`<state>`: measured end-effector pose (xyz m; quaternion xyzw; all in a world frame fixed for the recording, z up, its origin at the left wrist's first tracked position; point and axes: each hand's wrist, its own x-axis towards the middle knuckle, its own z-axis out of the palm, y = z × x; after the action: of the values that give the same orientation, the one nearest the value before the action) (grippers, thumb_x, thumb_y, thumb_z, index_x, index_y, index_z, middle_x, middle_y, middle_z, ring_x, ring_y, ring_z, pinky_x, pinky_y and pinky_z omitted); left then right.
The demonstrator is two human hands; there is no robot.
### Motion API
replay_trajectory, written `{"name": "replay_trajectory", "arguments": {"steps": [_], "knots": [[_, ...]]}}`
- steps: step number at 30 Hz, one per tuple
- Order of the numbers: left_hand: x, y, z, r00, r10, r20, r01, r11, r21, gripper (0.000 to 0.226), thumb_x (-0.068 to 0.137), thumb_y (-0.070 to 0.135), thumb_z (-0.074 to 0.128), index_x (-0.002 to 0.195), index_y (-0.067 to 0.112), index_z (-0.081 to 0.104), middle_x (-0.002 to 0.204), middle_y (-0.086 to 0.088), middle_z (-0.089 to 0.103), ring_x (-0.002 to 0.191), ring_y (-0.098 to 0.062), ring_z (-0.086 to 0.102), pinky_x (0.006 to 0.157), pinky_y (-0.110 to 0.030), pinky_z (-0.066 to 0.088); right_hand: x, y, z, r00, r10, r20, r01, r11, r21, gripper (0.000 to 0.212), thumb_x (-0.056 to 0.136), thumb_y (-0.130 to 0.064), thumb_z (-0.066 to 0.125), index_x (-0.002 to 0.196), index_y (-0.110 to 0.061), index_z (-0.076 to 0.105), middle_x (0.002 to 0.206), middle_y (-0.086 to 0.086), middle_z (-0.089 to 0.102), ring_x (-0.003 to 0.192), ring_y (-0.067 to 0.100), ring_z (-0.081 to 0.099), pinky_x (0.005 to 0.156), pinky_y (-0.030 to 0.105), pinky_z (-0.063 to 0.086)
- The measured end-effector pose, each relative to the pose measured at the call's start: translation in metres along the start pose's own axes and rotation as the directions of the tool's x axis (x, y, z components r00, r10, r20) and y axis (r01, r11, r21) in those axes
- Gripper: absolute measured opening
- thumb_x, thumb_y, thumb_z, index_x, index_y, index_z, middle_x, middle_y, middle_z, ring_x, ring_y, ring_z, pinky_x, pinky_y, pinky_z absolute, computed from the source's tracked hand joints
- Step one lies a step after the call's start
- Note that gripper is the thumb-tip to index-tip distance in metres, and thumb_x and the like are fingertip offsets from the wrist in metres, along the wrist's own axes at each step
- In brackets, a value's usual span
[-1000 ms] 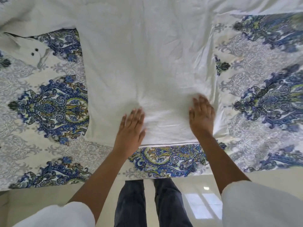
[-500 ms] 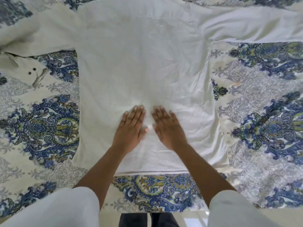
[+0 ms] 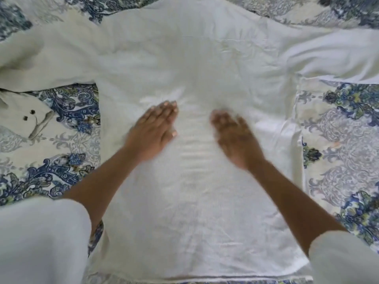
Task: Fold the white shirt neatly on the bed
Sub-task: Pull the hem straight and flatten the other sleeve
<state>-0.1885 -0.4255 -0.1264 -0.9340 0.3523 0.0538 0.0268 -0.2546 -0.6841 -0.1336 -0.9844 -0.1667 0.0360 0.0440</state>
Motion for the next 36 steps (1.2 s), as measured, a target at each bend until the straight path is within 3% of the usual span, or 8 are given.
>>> {"name": "replay_trajectory", "arguments": {"steps": [6, 9, 11, 19, 24, 29, 33, 36], "knots": [[0.037, -0.038, -0.018, 0.964, -0.264, -0.009, 0.263, 0.961, -0.087, 0.065, 0.096, 0.040, 0.019, 0.147, 0.001, 0.011, 0.154, -0.019, 0.017, 0.143, -0.031, 0.017, 0.117, -0.047, 0.015, 0.046, 0.056, -0.026, 0.837, 0.545, -0.053, -0.537, 0.836, 0.115, 0.058, 0.094, -0.033, 0.021, 0.145, -0.006, 0.026, 0.152, 0.016, 0.026, 0.141, 0.030, 0.024, 0.114, 0.041, 0.019], [0.040, 0.001, -0.014, 0.990, 0.129, -0.065, -0.135, 0.986, -0.096, 0.062, 0.094, 0.039, 0.027, 0.145, 0.003, 0.024, 0.149, -0.015, 0.033, 0.138, -0.026, 0.032, 0.114, -0.043, 0.023, 0.056, -0.018, -0.022, 0.983, 0.178, -0.038, -0.171, 0.975, 0.144, 0.049, 0.094, -0.020, 0.031, 0.140, -0.002, 0.037, 0.146, 0.017, 0.038, 0.138, 0.031, 0.032, 0.112, 0.044, 0.025], [0.046, -0.001, -0.009, 0.990, 0.137, -0.018, -0.138, 0.985, -0.101, 0.059, 0.097, 0.039, 0.022, 0.147, 0.009, 0.021, 0.154, -0.007, 0.025, 0.143, -0.018, 0.021, 0.117, -0.038, 0.014, 0.065, -0.015, -0.015, 0.999, -0.053, 0.007, 0.053, 0.998, 0.039, 0.051, 0.096, -0.028, 0.025, 0.142, -0.009, 0.034, 0.149, 0.009, 0.035, 0.140, 0.024, 0.029, 0.113, 0.045, 0.023], [0.104, -0.074, -0.021, 0.911, -0.411, -0.003, 0.407, 0.903, -0.134, 0.063, 0.096, 0.041, 0.015, 0.149, 0.008, 0.001, 0.158, -0.009, 0.000, 0.146, -0.023, -0.001, 0.117, -0.039, -0.004, 0.133, 0.108, -0.029, 0.865, 0.501, -0.022, -0.495, 0.861, 0.113, 0.062, 0.090, -0.034, 0.012, 0.148, -0.012, 0.021, 0.156, 0.006, 0.017, 0.145, 0.021, 0.012, 0.116, 0.043, 0.006], [0.141, -0.070, -0.017, 0.999, -0.053, -0.014, 0.051, 0.992, -0.113, 0.061, 0.095, 0.042, 0.009, 0.149, 0.014, 0.010, 0.158, -0.002, 0.011, 0.146, -0.018, 0.008, 0.118, -0.038, 0.006, 0.186, 0.047, -0.025, 0.998, -0.036, 0.044, 0.034, 0.999, 0.033, 0.057, 0.094, -0.034, 0.014, 0.147, -0.017, 0.025, 0.155, 0.002, 0.022, 0.144, 0.019, 0.018, 0.115, 0.043, 0.009], [0.167, -0.136, -0.015, 0.991, -0.132, -0.015, 0.130, 0.986, -0.101, 0.060, 0.094, 0.042, 0.002, 0.150, 0.023, 0.006, 0.158, 0.007, 0.002, 0.145, -0.012, -0.004, 0.118, -0.035, -0.001, 0.222, 0.128, -0.033, 0.993, 0.120, -0.006, -0.120, 0.993, -0.002, 0.055, 0.096, -0.039, 0.012, 0.148, -0.025, 0.019, 0.156, -0.003, 0.017, 0.144, 0.017, 0.016, 0.114, 0.043, 0.012], [0.180, -0.140, -0.028, 0.969, -0.229, -0.093, 0.215, 0.967, -0.138, 0.063, 0.093, 0.039, 0.014, 0.145, 0.006, 0.029, 0.152, -0.011, 0.028, 0.142, -0.025, 0.023, 0.117, -0.043, 0.011, 0.241, 0.139, -0.045, 0.921, 0.388, -0.039, -0.383, 0.919, 0.094, 0.058, 0.094, -0.040, 0.011, 0.148, -0.022, 0.022, 0.157, -0.003, 0.016, 0.145, 0.011, 0.010, 0.115, 0.045, -0.004], [0.198, -0.128, -0.025, 0.995, -0.041, -0.096, 0.030, 0.994, -0.105, 0.059, 0.096, 0.039, 0.014, 0.149, 0.013, 0.017, 0.157, -0.004, 0.013, 0.145, -0.020, 0.007, 0.118, -0.040, 0.006, 0.253, 0.091, -0.038, 0.976, 0.211, -0.048, -0.205, 0.972, 0.111, 0.053, 0.097, -0.035, 0.017, 0.148, -0.021, 0.021, 0.157, -0.002, 0.014, 0.145, 0.013, 0.008, 0.115, 0.043, -0.002]]}}
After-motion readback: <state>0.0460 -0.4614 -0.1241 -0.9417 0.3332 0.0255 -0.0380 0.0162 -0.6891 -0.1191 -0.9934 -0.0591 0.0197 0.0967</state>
